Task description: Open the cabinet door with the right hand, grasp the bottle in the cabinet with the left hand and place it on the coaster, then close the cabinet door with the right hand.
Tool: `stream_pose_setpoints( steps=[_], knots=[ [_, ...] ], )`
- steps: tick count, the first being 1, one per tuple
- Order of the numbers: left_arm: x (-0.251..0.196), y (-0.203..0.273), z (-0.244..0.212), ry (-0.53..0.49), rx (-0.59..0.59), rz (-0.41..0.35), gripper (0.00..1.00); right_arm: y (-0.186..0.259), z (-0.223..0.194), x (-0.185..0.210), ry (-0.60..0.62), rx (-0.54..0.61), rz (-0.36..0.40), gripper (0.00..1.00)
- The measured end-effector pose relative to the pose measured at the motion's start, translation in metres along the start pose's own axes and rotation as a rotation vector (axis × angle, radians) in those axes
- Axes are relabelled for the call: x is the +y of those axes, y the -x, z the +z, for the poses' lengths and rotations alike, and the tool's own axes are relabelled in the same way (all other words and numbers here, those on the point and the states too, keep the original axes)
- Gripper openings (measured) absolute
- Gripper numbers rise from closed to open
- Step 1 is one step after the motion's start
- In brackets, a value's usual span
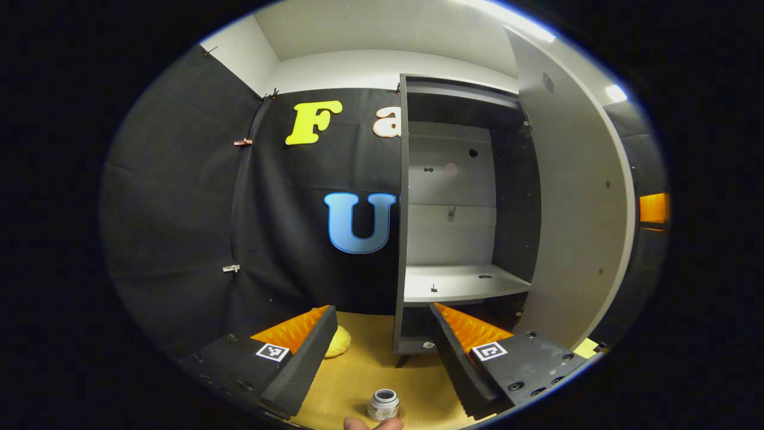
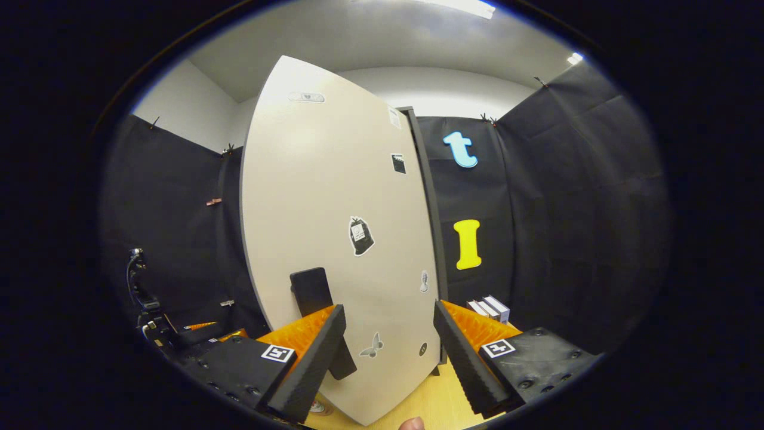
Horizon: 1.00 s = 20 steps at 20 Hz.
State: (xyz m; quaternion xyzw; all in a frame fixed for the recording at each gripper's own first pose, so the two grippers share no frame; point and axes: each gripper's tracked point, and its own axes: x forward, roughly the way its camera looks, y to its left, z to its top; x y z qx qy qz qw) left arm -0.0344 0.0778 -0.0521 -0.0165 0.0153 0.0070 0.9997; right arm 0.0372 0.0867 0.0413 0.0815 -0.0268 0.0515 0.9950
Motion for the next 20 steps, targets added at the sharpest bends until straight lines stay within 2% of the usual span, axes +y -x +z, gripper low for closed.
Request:
stream_pose_setpoints(
  steps=[4, 10, 14, 20],
  knots=[
    [0.008, -0.002, 0.002, -0.017, -0.004, 0.011, 0.95, -0.007, -0.015, 0.044, -0.043, 0.029, 0.102, 0.98],
    [0.018, -0.005, 0.005, -0.031, -0.014, 0.019, 0.95, -0.043, -0.048, 0.087, -0.031, 0.08, 0.176, 0.98],
    [0.017, -0.007, 0.007, -0.034, -0.02, 0.013, 0.95, -0.045, -0.045, 0.092, -0.023, 0.059, 0.168, 0.98],
    [0.005, -0.008, 0.012, -0.031, -0.03, -0.013, 0.95, -0.042, -0.047, 0.073, 0.002, 0.062, 0.127, 0.98]
  ],
)
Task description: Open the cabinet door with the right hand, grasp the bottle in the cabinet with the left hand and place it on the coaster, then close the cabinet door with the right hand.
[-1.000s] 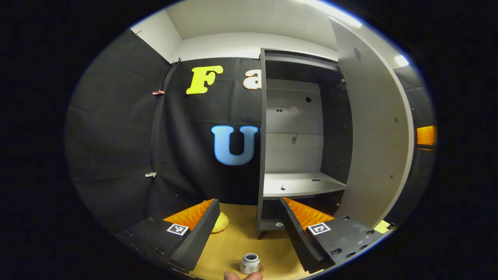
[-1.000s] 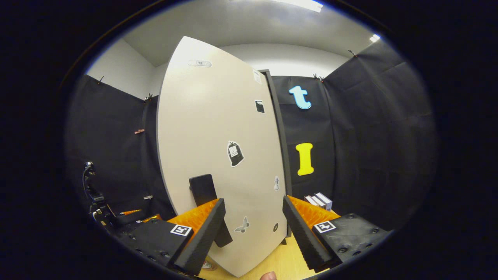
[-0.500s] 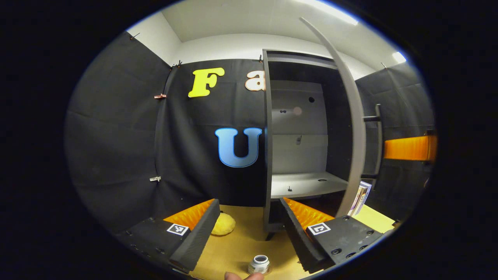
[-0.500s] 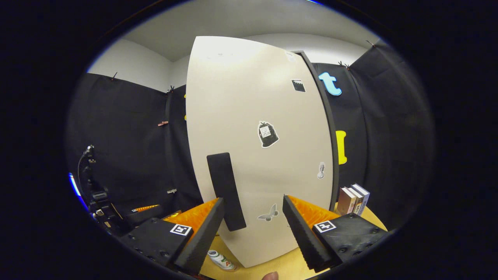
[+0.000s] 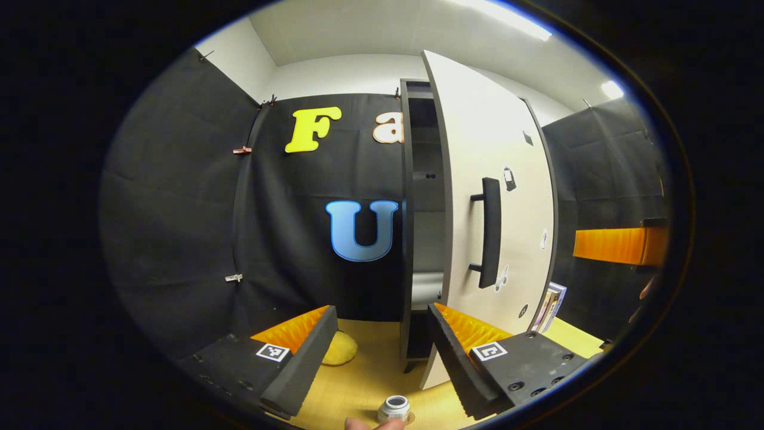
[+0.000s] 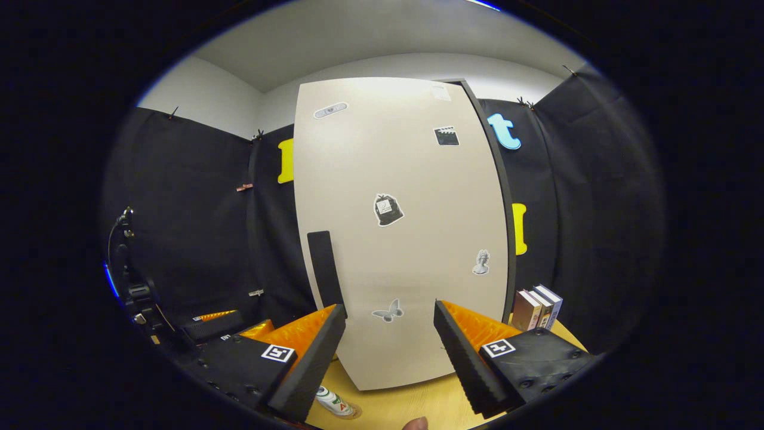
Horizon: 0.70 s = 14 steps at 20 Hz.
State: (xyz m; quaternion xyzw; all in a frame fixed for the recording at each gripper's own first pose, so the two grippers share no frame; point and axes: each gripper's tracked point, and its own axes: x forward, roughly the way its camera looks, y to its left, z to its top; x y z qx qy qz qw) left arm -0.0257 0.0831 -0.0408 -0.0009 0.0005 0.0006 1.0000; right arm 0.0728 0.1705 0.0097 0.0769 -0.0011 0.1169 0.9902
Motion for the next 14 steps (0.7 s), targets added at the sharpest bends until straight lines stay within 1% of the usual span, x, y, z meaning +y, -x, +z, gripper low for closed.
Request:
stream_pose_setpoints(
  steps=[5, 7, 8, 10, 11, 12, 14],
  knots=[
    [-0.016, 0.003, 0.007, 0.003, -0.018, -0.043, 0.95, 0.007, 0.008, -0.023, 0.006, -0.013, -0.052, 0.98],
    [-0.023, 0.006, 0.008, 0.01, -0.015, -0.058, 0.97, 0.012, 0.011, -0.033, 0.007, -0.02, -0.079, 0.98],
    [-0.028, 0.007, 0.007, 0.018, -0.011, -0.07, 0.95, 0.015, 0.013, -0.038, 0.01, -0.023, -0.091, 0.98],
    [-0.034, 0.009, 0.004, 0.039, 0.002, -0.088, 0.95, 0.021, 0.013, -0.048, 0.019, -0.024, -0.116, 0.98],
    [-0.036, 0.011, 0.004, 0.047, 0.006, -0.093, 0.94, 0.025, 0.013, -0.052, 0.023, -0.024, -0.127, 0.98],
    [-0.038, 0.013, 0.005, 0.049, 0.006, -0.095, 0.95, 0.028, 0.014, -0.057, 0.024, -0.023, -0.139, 0.98],
    [-0.04, 0.017, 0.007, 0.043, 0.006, -0.097, 0.95, 0.035, 0.014, -0.064, 0.027, -0.027, -0.158, 0.98]
  ],
)
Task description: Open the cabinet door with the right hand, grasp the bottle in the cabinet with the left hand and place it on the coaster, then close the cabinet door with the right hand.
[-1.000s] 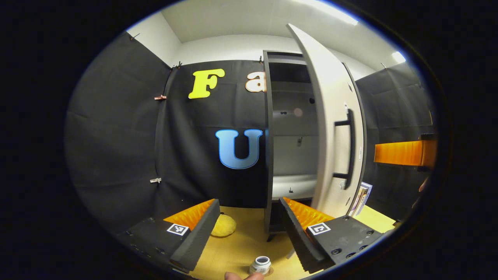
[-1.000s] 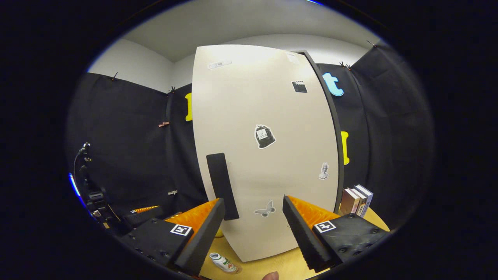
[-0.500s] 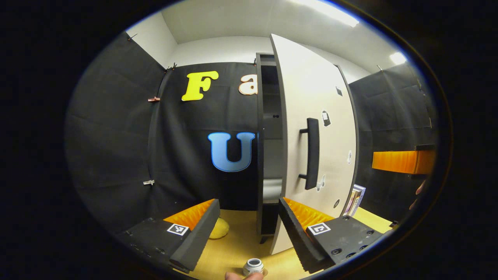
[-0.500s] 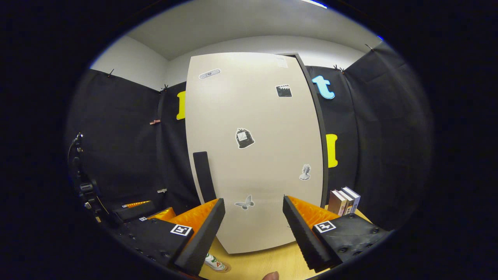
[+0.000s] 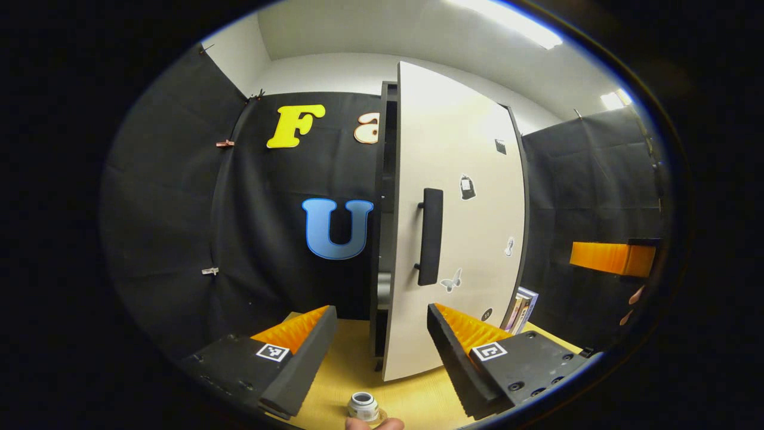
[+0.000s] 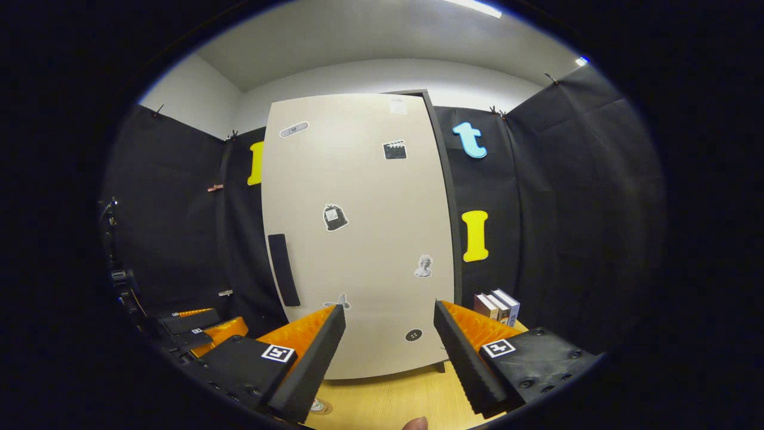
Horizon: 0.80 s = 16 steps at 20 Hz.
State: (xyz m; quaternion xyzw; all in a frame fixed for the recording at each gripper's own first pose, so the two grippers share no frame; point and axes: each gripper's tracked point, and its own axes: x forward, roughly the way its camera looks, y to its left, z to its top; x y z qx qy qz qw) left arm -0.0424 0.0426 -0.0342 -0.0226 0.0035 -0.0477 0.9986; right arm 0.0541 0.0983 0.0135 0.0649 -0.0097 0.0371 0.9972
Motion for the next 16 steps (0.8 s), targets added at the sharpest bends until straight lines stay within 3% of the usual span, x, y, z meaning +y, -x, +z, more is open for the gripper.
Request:
stream_pose_setpoints(
  steps=[16],
  knots=[
    [-0.024, 0.014, 0.003, -0.002, -0.012, -0.017, 0.95, 0.024, 0.004, -0.056, 0.066, -0.016, -0.106, 0.98]
  ],
)
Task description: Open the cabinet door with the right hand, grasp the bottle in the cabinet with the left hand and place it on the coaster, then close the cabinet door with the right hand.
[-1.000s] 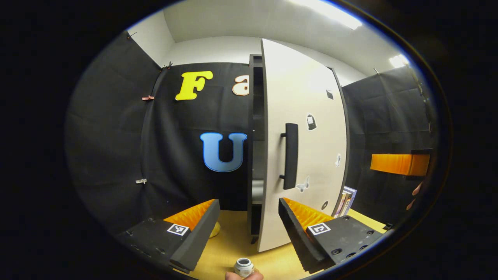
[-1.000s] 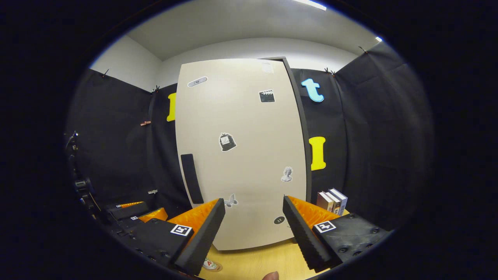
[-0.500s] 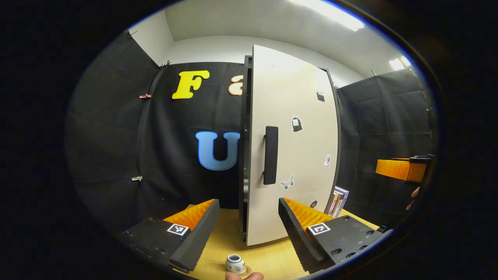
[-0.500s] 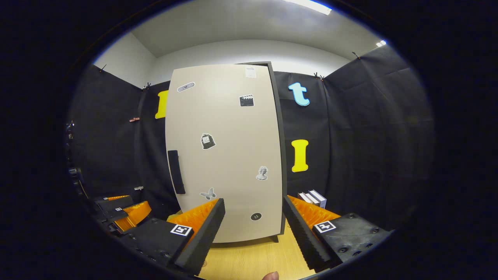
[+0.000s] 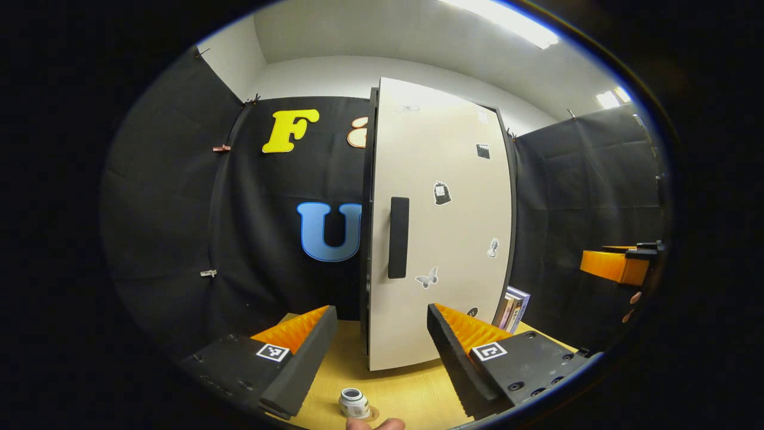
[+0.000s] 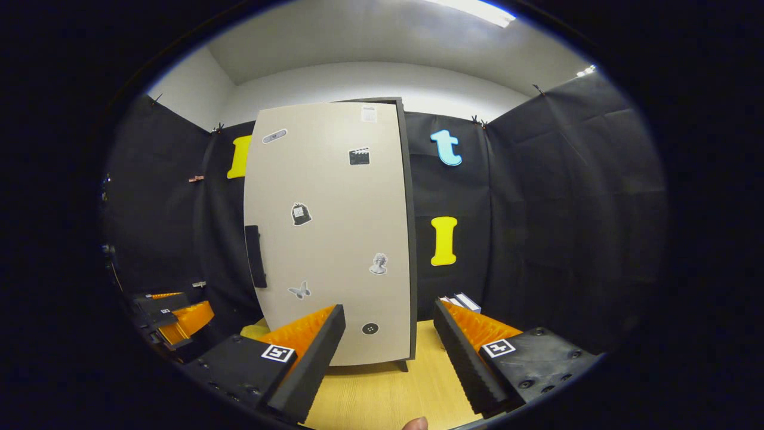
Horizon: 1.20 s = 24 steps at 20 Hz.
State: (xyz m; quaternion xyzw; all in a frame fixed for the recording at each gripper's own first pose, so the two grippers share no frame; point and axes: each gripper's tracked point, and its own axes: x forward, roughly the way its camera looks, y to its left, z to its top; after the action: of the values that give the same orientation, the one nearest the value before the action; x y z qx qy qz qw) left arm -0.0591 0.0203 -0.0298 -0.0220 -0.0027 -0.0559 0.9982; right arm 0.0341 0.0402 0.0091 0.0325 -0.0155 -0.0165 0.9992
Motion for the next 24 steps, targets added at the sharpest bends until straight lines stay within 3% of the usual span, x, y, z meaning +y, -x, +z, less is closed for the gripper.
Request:
stream_pose_setpoints(
  steps=[24],
  knots=[
    [-0.018, -0.002, 0.003, -0.027, -0.008, -0.059, 0.95, 0.001, -0.003, -0.007, -0.002, 0.001, -0.011, 0.98]
  ],
)
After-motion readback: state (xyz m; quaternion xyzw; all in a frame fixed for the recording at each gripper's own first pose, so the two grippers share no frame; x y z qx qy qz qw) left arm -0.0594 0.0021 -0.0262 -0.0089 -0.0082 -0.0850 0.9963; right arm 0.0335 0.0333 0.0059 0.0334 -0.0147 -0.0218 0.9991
